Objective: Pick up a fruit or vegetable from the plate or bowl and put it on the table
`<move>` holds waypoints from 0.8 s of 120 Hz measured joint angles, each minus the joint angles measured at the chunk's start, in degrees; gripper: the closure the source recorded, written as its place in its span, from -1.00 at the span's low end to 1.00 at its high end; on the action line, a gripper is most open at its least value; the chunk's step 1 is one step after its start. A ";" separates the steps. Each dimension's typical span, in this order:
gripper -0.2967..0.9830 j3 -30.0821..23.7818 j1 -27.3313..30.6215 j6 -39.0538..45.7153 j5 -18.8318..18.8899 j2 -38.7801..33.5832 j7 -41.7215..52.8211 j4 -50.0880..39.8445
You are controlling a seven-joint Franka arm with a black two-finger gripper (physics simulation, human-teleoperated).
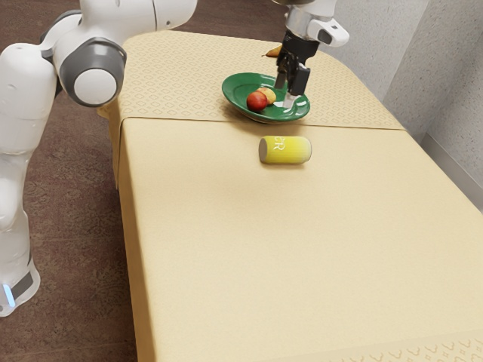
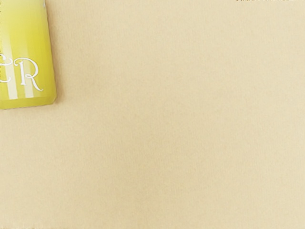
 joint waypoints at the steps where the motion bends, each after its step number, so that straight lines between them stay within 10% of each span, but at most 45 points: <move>1: -0.54 0.00 0.00 0.00 0.00 0.00 -0.08 0.00; 96: -0.54 -0.09 -0.12 -2.18 4.91 -9.43 -6.16 5.49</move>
